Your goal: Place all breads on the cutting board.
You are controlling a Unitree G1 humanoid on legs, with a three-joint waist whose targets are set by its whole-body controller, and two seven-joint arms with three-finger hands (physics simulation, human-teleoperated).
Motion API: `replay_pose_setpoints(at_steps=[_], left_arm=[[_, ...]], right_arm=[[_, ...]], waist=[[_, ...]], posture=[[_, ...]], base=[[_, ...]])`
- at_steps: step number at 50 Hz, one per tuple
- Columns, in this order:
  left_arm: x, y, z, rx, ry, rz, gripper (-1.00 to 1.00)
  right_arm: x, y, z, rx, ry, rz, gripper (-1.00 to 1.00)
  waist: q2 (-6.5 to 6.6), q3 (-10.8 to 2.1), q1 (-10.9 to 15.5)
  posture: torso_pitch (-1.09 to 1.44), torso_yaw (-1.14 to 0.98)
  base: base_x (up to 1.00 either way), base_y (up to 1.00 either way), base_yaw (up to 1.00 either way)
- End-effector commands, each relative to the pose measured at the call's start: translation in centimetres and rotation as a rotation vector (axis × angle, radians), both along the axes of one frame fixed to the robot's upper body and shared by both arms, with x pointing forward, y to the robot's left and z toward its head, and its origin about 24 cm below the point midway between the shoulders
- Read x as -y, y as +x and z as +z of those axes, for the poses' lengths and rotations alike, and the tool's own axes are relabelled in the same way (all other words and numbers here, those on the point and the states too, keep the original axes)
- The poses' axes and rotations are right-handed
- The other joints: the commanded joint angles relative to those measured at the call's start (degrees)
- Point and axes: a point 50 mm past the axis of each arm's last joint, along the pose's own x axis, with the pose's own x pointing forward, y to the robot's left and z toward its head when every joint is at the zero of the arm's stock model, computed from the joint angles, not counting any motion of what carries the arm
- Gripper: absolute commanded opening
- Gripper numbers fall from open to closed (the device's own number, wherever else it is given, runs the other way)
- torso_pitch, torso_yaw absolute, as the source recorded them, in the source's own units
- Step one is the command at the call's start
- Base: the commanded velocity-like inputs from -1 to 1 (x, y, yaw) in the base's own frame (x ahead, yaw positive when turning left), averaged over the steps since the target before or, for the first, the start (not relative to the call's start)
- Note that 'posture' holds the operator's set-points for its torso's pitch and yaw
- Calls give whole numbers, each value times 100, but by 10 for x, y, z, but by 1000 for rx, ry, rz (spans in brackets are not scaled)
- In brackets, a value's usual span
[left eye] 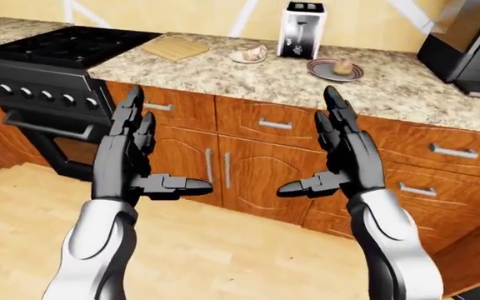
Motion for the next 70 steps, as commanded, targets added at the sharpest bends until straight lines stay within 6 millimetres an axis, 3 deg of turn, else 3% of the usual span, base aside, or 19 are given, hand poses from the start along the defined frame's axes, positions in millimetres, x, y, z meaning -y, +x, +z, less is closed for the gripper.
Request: replay_pose_setpoints(at_steps=[1, 6, 7, 8, 10, 12, 14, 17, 19, 20, 28, 34, 47, 52, 56, 58, 64, 67, 70], left_arm=[[4, -3, 11, 62, 4, -18, 100], [4, -2, 15, 68, 5, -20, 100], [4, -2, 15, 69, 6, -21, 100], [5, -3, 16, 70, 6, -22, 100], [4, -4, 19, 74, 6, -22, 100], [4, -5, 22, 79, 7, -24, 100], [5, -7, 27, 86, 8, -25, 100], [5, -8, 33, 96, 11, -28, 100], [6, -10, 38, 104, 13, -30, 100], [7, -11, 41, 108, 14, -32, 100], [6, -16, 56, 132, 21, -34, 100], [4, -16, 55, 134, 21, -31, 100], [2, -18, 55, 137, 23, -28, 100], [0, -21, 57, 141, 26, -27, 100], [-2, -22, 61, 148, 28, -21, 100], [-3, -24, 65, 153, 30, -18, 100], [-6, -26, 70, 163, 33, -14, 100], [-6, -27, 71, 167, 32, -15, 100], [-6, -27, 71, 168, 33, -17, 100]], right_arm=[[0, -3, 12, 57, -2, -4, 100], [2, -10, 25, 85, 6, -8, 100], [3, -11, 26, 89, 7, -9, 100], [3, -12, 29, 96, 11, -9, 100], [6, -15, 34, 105, 26, -18, 100], [9, -18, 38, 116, 33, -33, 100], [9, -25, 47, 137, 33, -28, 100], [9, -30, 55, 156, 33, -30, 100], [10, -34, 60, 169, 33, -34, 100], [10, -37, 63, 176, 34, -34, 100], [10, -42, 73, 205, 34, -29, 100], [8, -43, 74, 218, 23, -21, 100], [8, -43, 69, 204, 51, -11, 100], [7, -40, 67, 204, 26, -22, 100], [6, -35, 67, 184, 14, -23, 100], [5, -33, 67, 182, 15, -19, 100], [4, -29, 67, 182, 18, -18, 100], [4, -29, 67, 194, 18, -12, 100], [3, -28, 66, 189, 19, -12, 100]], waist=[[57, -12, -9], [-217, -279, -65], [-400, -242, -118], [-157, -10, -118], [-328, 198, -132], [-509, -284, -173], [-600, -138, -177], [-244, -62, -22], [430, 4, 162], [140, -32, 192], [-63, -93, 157], [-631, -117, 221], [-69, -61, 7], [-505, -126, 145], [-475, -187, 129], [-435, 197, 51], [-94, 225, -31], [375, 142, -34], [201, -55, 17]], posture=[[0, 0], [0, 0], [0, 0], [0, 0], [0, 0], [0, 0], [0, 0], [0, 0], [0, 0], [0, 0], [0, 0], [0, 0], [0, 0], [0, 0], [0, 0], [0, 0], [0, 0], [0, 0], [0, 0]], base=[[94, 0, 0], [96, 0, 0], [95, 0, 0], [95, 0, 0], [73, 0, 0], [5, -10, -30], [0, 0, -92], [0, 0, -99], [0, 0, -98], [0, 0, -98], [0, 0, -99], [0, 0, -24], [0, 0, -51], [0, 0, -33], [11, 0, 0], [68, 0, 0], [71, 0, 0], [61, 0, 0], [29, 0, 0]])
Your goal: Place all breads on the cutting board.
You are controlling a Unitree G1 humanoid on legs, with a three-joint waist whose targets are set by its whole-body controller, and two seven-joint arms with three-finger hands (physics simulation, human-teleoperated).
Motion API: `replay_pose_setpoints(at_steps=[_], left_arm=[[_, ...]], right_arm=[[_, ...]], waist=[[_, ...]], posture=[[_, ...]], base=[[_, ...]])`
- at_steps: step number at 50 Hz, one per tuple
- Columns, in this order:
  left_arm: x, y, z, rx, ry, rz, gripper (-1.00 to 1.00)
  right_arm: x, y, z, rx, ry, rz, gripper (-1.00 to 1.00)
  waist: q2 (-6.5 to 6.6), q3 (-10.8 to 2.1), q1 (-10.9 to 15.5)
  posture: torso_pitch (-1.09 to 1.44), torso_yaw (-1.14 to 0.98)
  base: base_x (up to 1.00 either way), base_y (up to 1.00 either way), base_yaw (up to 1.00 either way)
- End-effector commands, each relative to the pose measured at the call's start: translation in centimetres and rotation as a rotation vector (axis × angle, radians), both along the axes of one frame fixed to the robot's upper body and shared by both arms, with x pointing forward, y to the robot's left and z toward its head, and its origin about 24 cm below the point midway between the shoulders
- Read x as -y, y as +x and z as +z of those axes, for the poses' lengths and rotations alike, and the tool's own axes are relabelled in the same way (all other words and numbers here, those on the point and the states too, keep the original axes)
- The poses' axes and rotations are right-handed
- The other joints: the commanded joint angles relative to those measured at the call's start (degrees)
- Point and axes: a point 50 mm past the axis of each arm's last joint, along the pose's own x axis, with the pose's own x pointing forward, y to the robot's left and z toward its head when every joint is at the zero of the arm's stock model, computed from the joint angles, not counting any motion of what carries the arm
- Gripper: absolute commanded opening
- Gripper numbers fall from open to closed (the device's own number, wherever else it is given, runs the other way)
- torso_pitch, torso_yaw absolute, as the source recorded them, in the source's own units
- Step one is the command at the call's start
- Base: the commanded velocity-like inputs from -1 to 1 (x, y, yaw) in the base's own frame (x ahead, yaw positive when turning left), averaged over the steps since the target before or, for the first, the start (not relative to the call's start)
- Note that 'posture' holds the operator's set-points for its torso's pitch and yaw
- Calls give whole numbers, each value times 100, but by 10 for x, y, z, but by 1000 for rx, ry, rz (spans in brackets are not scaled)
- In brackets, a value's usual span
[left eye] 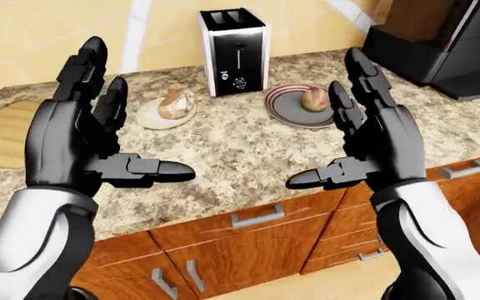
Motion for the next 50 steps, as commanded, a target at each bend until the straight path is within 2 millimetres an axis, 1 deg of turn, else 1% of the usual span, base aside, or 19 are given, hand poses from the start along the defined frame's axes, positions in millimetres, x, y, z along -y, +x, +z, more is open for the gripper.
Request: replay_pose_setpoints(at_steps=[1, 4, 5, 7, 8, 9, 10, 11, 12, 14, 16, 17, 19, 20, 21, 25, 26, 37, 50], left_arm=[[4, -4, 10, 73, 6, -24, 100], [4, -5, 11, 75, 6, -25, 100], [4, -6, 12, 76, 7, -25, 100], [3, -7, 12, 79, 7, -25, 100], [3, -7, 13, 81, 7, -24, 100], [3, -8, 13, 83, 3, -25, 100], [2, -9, 13, 84, 3, -24, 100], [2, -10, 13, 85, 2, -24, 100], [1, -11, 14, 87, 0, -23, 100], [1, -14, 17, 92, 3, -24, 100], [1, -16, 19, 97, 4, -25, 100], [0, -16, 19, 98, 5, -25, 100], [1, -17, 21, 100, 8, -27, 100], [1, -17, 22, 101, 8, -27, 100], [1, -17, 23, 103, 8, -26, 100], [2, -18, 25, 104, 13, -26, 100], [3, -18, 27, 105, 15, -26, 100], [2, -6, 34, 82, 30, 12, 100], [16, 55, 38, -14, 94, 32, 100]], right_arm=[[4, -5, 12, 88, 5, -28, 100], [5, -5, 14, 93, 10, -28, 100], [5, -5, 14, 91, 10, -30, 100], [5, -5, 14, 86, 10, -31, 100], [5, -5, 15, 87, 8, -32, 100], [4, -5, 16, 90, 10, -30, 100], [4, -5, 16, 92, 10, -31, 100], [5, -5, 16, 95, 11, -30, 100], [5, -5, 17, 100, 11, -29, 100], [4, -6, 21, 108, 8, -29, 100], [5, -6, 24, 114, 6, -30, 100], [4, -7, 25, 116, 4, -29, 100], [5, -7, 28, 113, 2, -35, 100], [5, -7, 28, 115, 3, -36, 100], [6, -7, 28, 118, 3, -37, 100], [7, -7, 31, 122, -1, -41, 100], [8, -7, 31, 123, -2, -44, 100], [13, -3, 32, 117, -12, -68, 100], [15, 1, 28, 111, -6, -78, 100]], waist=[[-7, -166, -11], [-217, -34, 36], [-289, -82, 17], [-563, -166, 41], [-446, -266, 67], [-473, -97, 2], [-584, 48, 8], [-611, 13, -19], [-583, 140, -59], [-554, 45, -49], [-474, 128, -87], [-372, 100, -113], [-30, 23, -116], [-296, 36, -69], [-304, -18, -27], [-537, -47, 4], [-457, -62, 42], [-372, -94, 76], [-386, -121, 89]], posture=[[0, 0], [0, 0], [0, 0], [0, 0], [0, 0], [0, 0], [0, 0], [0, 0], [0, 0], [0, 0], [0, 0], [0, 0], [0, 0], [0, 0], [0, 0], [0, 0], [0, 0], [0, 0], [0, 0]], base=[[30, 0, 0], [18, 0, 0], [1, 0, 0], [8, 0, 0], [23, 0, 0], [26, 0, 0], [25, 0, 0], [26, 0, 0], [4, 0, 0], [0, 0, 0], [0, 0, 0], [0, 0, 0], [0, 0, 0], [0, 0, 0], [0, 0, 0], [0, 0, 0], [0, 0, 0], [0, 0, 0], [0, 0, 0]])
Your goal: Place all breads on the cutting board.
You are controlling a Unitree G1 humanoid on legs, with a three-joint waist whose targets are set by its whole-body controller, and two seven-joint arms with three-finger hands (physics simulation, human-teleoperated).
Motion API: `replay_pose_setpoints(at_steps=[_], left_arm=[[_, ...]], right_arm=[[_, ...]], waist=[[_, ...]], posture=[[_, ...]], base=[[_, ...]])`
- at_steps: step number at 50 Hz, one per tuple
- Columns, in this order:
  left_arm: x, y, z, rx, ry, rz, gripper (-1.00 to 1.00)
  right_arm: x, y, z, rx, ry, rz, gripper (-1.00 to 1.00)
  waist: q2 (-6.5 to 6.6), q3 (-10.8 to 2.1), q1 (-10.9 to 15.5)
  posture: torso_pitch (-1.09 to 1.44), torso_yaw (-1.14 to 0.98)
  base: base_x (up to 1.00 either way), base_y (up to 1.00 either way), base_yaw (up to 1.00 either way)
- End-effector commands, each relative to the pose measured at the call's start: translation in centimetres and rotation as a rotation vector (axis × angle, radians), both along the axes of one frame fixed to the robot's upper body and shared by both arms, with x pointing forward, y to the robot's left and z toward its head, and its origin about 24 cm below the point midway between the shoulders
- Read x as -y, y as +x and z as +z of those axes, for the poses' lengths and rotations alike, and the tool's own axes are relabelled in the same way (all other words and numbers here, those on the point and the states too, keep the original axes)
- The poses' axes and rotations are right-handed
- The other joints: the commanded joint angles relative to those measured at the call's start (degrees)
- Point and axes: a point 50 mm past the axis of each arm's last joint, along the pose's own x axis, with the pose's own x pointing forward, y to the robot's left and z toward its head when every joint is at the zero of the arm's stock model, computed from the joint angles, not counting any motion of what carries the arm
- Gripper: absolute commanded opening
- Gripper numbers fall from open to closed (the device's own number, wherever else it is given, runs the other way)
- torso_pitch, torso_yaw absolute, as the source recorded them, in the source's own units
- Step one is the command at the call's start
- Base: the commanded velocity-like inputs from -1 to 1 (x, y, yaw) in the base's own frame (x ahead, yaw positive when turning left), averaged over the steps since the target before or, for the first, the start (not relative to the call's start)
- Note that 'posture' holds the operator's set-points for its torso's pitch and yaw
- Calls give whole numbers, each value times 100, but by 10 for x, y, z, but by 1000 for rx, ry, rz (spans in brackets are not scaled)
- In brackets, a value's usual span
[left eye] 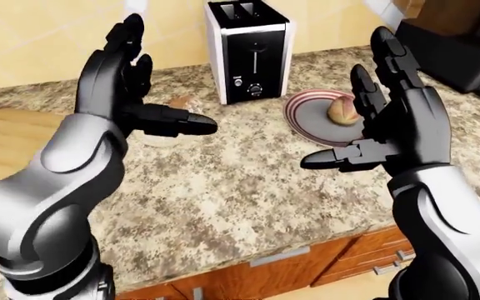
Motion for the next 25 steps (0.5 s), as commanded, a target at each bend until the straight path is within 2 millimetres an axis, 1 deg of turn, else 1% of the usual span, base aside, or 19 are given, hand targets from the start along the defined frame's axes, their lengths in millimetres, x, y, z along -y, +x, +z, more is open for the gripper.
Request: replay_pose_setpoints(at_steps=[1, 3, 5, 8, 12, 20, 25], left_arm=[[-3, 3, 16, 80, 8, 39, 100], [-1, 11, 17, 64, 22, 52, 100], [-1, 21, 13, 47, 54, 81, 100], [-4, 33, 11, 20, 59, 120, 100], [-2, 40, 9, -8, 99, 151, 100], [9, 55, 2, -44, 177, 165, 100], [13, 70, -6, -79, 200, 167, 100]], right_arm=[[-1, -4, 11, 76, 0, 3, 100], [0, -5, 11, 76, 2, 3, 100], [1, -4, 12, 76, 3, -1, 100], [3, -3, 11, 77, 4, -4, 100], [3, -3, 10, 75, 6, -5, 100], [4, -2, 7, 72, 11, -8, 100], [4, -2, 4, 70, 14, -9, 100]], waist=[[-32, -113, -12], [-46, -123, -14], [-64, -127, -16], [-98, -138, -14], [-122, -164, -19], [-190, -183, 4], [-224, -199, 13]], posture=[[0, 0], [0, 0], [0, 0], [0, 0], [0, 0], [0, 0], [0, 0]], base=[[0, 0, 0], [0, 0, 0], [0, 0, 0], [0, 0, 0], [0, 0, 0], [0, 0, 0], [0, 0, 0]])
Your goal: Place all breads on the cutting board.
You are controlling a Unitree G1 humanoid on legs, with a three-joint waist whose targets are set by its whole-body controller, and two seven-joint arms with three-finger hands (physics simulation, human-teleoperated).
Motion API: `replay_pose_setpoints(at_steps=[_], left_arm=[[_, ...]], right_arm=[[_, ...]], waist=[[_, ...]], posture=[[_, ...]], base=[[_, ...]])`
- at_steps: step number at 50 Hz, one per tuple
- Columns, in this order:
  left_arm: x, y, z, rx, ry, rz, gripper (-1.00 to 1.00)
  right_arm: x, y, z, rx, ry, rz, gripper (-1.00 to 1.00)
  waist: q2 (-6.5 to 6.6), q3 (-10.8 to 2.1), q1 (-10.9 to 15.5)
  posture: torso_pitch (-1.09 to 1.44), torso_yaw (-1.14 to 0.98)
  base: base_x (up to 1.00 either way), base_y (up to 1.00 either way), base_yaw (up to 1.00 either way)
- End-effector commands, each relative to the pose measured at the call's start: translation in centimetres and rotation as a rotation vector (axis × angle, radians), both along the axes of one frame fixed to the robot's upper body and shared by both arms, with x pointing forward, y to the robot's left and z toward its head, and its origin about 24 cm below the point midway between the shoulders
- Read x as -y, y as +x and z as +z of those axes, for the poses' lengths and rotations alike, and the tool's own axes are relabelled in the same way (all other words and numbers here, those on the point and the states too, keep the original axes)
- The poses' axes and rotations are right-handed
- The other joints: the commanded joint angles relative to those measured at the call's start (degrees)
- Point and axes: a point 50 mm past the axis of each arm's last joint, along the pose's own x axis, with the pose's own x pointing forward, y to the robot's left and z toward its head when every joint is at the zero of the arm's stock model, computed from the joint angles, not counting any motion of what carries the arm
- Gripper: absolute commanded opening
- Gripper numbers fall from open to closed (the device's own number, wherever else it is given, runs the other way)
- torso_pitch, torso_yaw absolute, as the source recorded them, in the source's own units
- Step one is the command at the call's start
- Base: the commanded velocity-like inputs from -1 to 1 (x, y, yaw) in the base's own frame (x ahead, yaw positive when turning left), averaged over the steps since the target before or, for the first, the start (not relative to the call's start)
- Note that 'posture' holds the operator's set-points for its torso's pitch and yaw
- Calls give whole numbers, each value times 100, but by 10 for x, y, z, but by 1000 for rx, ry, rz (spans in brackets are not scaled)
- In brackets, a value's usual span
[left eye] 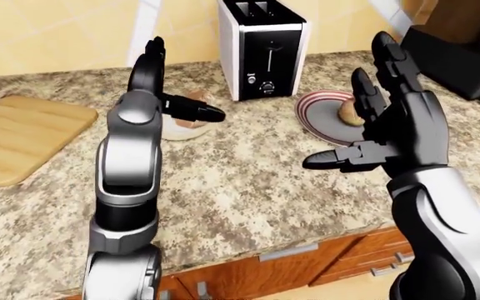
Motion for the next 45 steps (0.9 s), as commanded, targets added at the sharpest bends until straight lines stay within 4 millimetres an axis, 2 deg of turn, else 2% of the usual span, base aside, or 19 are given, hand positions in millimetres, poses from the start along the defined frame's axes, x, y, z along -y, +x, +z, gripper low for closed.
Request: replay_pose_setpoints(at_steps=[1, 6, 17, 35, 40, 45], left_arm=[[2, 1, 17, 91, 20, -2, 100], [6, 11, 9, 57, 29, -9, 100], [-3, 34, -6, 2, 23, 35, 100], [-16, 46, -25, -61, 30, 79, 99], [-18, 48, -29, -70, 28, 85, 73], [-23, 50, -36, -84, 25, 97, 58]], right_arm=[[1, -4, 10, 75, -1, -4, 100], [2, -5, 9, 73, 2, -7, 100], [1, -4, 7, 69, 4, -6, 100], [3, -2, 7, 66, 8, -13, 100], [3, -3, 7, 65, 8, -14, 100], [3, -3, 5, 64, 9, -14, 100]], waist=[[3, -127, -10], [-13, -147, -13], [-15, -186, -29], [13, -212, -57], [13, -207, -63], [18, -202, -68]], posture=[[0, 0], [0, 0], [0, 0], [0, 0], [0, 0], [0, 0]], base=[[0, 0, 0], [0, 0, 0], [0, 0, 0], [0, 0, 0], [0, 0, 0], [0, 0, 0]])
